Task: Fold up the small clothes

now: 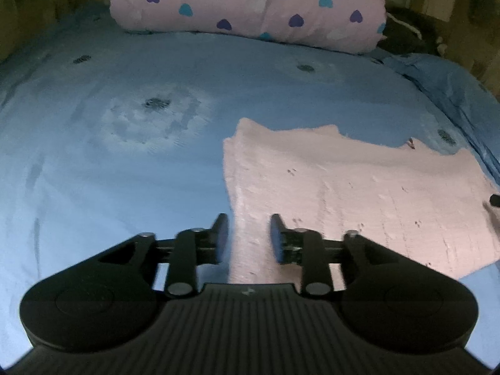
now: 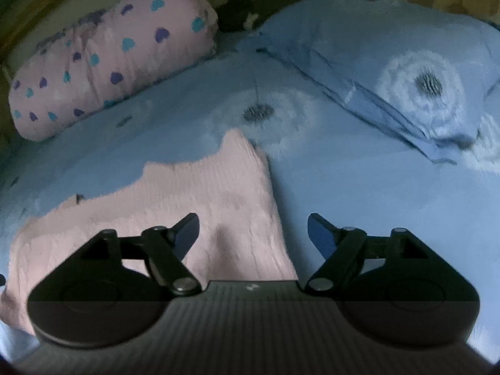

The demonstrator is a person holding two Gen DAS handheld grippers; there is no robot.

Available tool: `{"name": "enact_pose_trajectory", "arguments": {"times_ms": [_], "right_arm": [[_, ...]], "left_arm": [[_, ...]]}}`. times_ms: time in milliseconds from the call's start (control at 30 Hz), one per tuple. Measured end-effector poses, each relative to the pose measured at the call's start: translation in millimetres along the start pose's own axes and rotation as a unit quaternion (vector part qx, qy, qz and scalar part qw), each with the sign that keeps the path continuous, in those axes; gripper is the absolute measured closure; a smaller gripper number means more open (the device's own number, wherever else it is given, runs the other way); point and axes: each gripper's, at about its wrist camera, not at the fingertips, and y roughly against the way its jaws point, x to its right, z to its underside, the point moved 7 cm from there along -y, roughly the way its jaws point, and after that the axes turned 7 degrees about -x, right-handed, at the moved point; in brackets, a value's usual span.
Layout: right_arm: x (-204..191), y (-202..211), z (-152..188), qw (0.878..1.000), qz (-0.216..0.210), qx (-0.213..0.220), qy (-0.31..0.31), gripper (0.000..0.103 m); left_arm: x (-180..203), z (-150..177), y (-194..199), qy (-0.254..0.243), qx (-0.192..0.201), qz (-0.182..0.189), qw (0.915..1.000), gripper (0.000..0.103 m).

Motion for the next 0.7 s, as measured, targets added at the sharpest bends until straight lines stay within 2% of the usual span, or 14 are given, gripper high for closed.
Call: {"name": "enact_pose_trajectory", "arguments": {"times_ms": [100,200,233,467,533,633,700], "right_arm": [[4.2,-10.7,8.7,1.000,0.005,-0.023,0.002,0.024],[6.9,-22.3,14.8,0.999,-0.018,-0.040,-0.011,0.022],[8.0,-24.5,14.5,0.999,-0.028,-0.040,-0.016,0.020],[3.0,-31.8,14.3,0.997,-0.067,-0.024,-0.013,0.021],[0.9,-32.0,13.2,0.997,-0.079,-0.021,-0.015,0.029],[0.2,-32.8,11.6,0.992,-0.115,-0.022,-0.038,0.055],[2.2,-33.8,11.5,0.990,-0.128,-0.022,-0.062,0.064]], "left_arm": [[7.1,5.2,-9.2,-0.013,-0.003,-0.006,0.9999,0.062],[8.1,10.1,-18.4,-0.010,-0.003,-0.008,0.9999,0.061],[6.5,10.9,-20.0,-0.008,-0.002,-0.006,1.0000,0.061],[1.0,13.5,-23.0,0.006,0.000,0.006,1.0000,0.059],[0.6,13.4,-23.1,0.004,0.001,0.006,1.0000,0.059],[1.1,13.4,-22.0,0.000,0.001,0.006,1.0000,0.059],[1.0,13.2,-21.4,0.001,0.000,0.008,1.0000,0.059]]}}
